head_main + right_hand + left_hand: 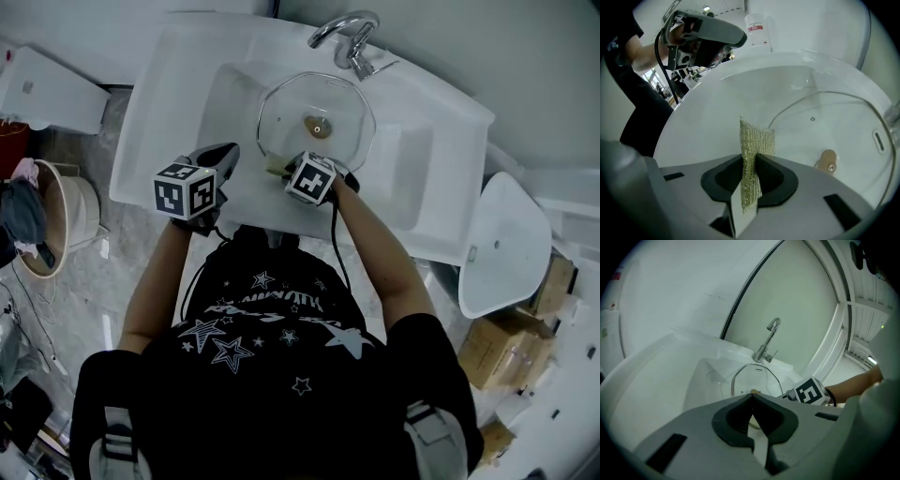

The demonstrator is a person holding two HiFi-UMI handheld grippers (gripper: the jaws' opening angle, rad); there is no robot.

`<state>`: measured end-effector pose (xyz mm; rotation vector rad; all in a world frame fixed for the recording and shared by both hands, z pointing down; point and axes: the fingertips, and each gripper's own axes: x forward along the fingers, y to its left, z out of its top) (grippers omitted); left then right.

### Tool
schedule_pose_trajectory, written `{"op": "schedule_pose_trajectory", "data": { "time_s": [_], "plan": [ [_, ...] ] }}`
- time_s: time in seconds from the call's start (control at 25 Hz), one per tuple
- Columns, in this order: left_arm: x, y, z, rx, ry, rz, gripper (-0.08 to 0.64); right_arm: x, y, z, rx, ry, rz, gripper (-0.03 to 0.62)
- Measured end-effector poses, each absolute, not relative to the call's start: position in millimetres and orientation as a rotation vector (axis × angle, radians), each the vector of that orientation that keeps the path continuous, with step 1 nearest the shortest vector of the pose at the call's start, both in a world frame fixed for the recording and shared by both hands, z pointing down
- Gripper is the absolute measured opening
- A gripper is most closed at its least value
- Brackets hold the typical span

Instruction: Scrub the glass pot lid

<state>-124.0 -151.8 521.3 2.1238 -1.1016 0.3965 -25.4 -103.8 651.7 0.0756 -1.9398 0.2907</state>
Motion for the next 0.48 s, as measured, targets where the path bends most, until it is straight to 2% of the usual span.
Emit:
{"op": "schedule_pose_trajectory", "data": {
  "time_s": [0.16,0.48],
  "plan": [
    [-120.3,-152.3,521.5,2.124,-1.095,0.396,0.008,-16.5,-92.5,656.4,0.066,-1.928,0.369,0.08],
    [-116.2,-155.8,517.8,2.138,-1.087,0.388,0.008,-3.0,-122.1,633.0,0.22,-1.988,0.302,0.072]
  ]
}}
